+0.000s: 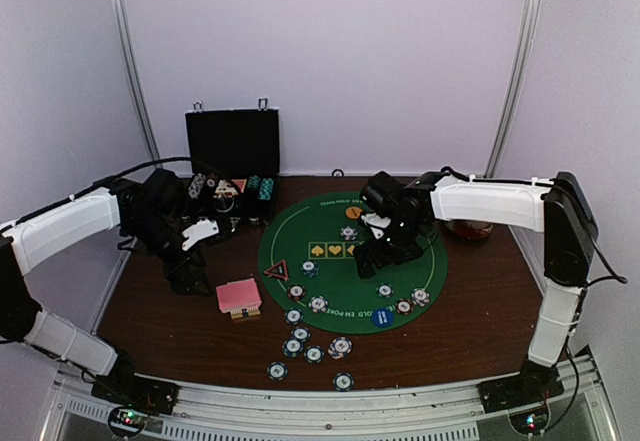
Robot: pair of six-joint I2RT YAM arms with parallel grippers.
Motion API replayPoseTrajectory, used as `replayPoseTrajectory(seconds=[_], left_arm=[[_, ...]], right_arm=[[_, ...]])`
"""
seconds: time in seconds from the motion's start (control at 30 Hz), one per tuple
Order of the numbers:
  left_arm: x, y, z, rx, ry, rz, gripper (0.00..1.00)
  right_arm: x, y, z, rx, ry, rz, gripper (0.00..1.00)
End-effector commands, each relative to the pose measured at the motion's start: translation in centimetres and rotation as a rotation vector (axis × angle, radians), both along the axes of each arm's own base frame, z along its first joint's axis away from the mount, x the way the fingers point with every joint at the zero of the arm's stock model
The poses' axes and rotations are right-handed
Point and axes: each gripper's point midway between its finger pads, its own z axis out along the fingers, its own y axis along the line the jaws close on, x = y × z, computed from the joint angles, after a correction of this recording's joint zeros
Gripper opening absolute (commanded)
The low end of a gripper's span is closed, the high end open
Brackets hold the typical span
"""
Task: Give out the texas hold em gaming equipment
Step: Pick up the poker card from the center of the board.
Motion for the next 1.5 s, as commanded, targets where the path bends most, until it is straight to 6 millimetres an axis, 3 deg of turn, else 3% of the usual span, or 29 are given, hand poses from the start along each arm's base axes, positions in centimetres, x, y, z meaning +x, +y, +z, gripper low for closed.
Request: replayPoseTrajectory(seconds=[0.0, 0.37, 0.93, 1.47], left_arm=[[1.7, -1.3, -1.8, 0.021, -0.044, -0.05, 0.98], [3.1, -2.3, -5.6, 0.108, -0.064, -0.227, 0.98], [2.9, -3.0, -8.6, 0.172, -0.017, -0.304, 0.98], [3.1, -2.7, -9.7, 0.216, -0.003, -0.315, 0.98]], right_arm=[[0.5, 2.6, 5.3, 0.175, -0.087, -0.048, 0.99], [-0.8, 4.4, 9.1, 0.25, -0.131, -0.042, 1.0], [-1.9, 3.7, 9.5, 0.274, -0.137, -0.061, 1.0], [-2.4, 3.1, 9.4, 0.266, -0.137, -0.06, 0.99]])
